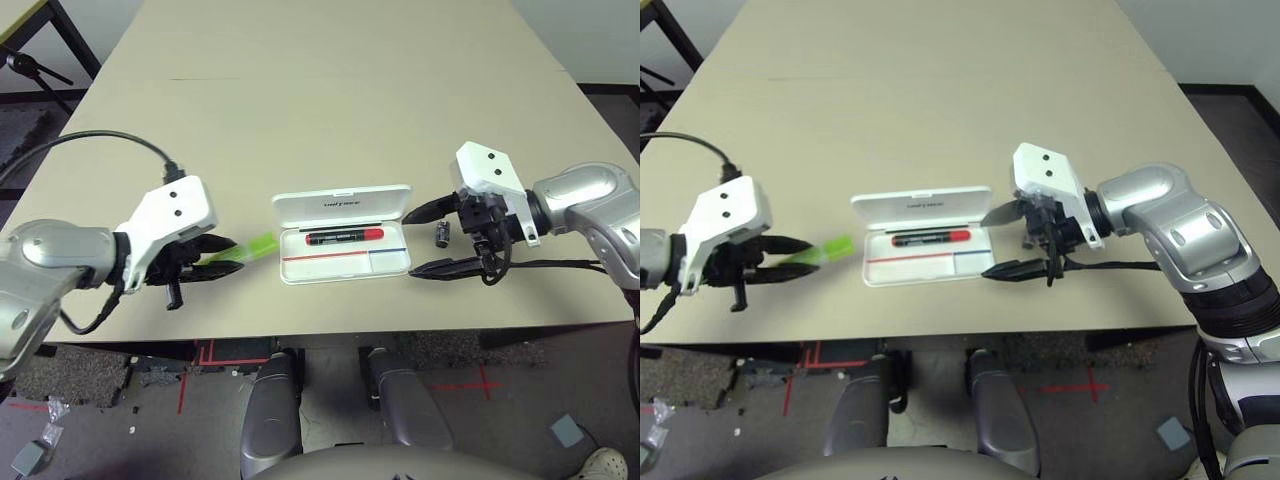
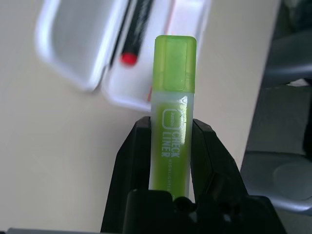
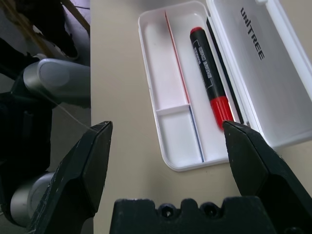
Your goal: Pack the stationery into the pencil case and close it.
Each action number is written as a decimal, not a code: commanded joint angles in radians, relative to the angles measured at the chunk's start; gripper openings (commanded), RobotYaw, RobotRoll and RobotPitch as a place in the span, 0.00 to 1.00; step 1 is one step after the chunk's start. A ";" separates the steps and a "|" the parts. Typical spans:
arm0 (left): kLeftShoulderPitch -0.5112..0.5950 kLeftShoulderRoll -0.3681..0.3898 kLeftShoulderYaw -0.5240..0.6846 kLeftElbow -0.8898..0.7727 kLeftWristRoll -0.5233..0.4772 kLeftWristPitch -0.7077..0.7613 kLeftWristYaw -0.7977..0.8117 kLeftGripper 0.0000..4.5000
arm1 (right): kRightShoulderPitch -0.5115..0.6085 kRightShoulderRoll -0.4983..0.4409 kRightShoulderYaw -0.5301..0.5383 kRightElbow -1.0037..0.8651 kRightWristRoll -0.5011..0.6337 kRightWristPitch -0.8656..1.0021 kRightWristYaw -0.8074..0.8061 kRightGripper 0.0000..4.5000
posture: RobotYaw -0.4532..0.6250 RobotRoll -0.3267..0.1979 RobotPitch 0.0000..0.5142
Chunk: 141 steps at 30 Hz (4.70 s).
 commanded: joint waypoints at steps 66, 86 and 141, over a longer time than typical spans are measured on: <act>-0.114 -0.102 -0.146 0.075 0.138 0.031 -0.059 0.99 | 0.052 -0.041 -0.010 0.104 -0.096 -0.093 0.010 1.00 | 0.36 0.62 0.37; -0.088 -0.101 -0.074 0.150 0.121 -0.041 -0.044 0.99 | -0.059 0.183 -0.331 0.171 -0.116 0.285 -0.653 1.00 | 0.32 0.62 0.37; -0.126 -0.140 -0.148 0.146 0.138 -0.036 -0.036 1.00 | 0.135 0.628 -0.403 -0.203 -0.139 0.935 -1.143 0.07 | 0.31 0.62 0.41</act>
